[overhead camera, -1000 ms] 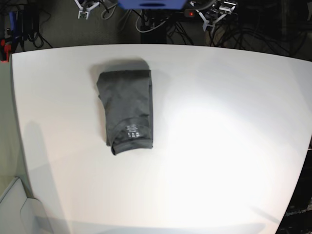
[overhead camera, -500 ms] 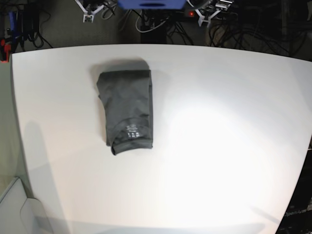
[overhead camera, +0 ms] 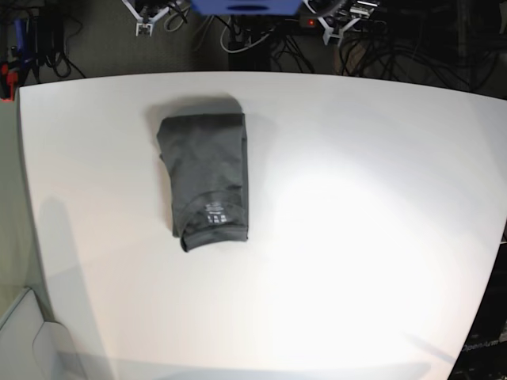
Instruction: Layout the t-shirt on the table in an organized manner, then fold the t-shirt properly
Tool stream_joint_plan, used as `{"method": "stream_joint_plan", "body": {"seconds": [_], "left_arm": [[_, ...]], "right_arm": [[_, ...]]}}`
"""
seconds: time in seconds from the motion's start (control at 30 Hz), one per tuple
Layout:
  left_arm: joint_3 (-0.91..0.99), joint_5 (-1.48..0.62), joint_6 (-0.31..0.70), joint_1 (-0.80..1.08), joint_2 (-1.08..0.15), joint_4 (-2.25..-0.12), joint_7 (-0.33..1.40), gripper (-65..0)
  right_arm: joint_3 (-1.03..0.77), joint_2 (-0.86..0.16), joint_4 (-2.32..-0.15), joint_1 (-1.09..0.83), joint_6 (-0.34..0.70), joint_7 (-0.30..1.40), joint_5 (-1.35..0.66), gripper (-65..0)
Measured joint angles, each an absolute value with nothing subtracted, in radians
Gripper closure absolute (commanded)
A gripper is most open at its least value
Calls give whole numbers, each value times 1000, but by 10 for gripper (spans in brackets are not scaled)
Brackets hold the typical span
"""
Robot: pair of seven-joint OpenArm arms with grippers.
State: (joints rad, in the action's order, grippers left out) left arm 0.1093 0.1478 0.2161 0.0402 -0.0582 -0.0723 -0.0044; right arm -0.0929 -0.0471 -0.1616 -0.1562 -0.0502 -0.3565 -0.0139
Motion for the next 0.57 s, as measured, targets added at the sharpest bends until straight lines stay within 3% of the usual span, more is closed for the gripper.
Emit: {"method": "stream_joint_plan", "body": {"seconds": [0.4,0.57], "left_arm": [[109,148,217,35,-47,-78,-5,-2],[157,128,216,3,-56,-67,-2,-2]], "right_arm": [[-90,-88,-161,-156,-49,-356,-14,-3],[-1,-85,-160,-156,15,-348,-11,-3]]}}
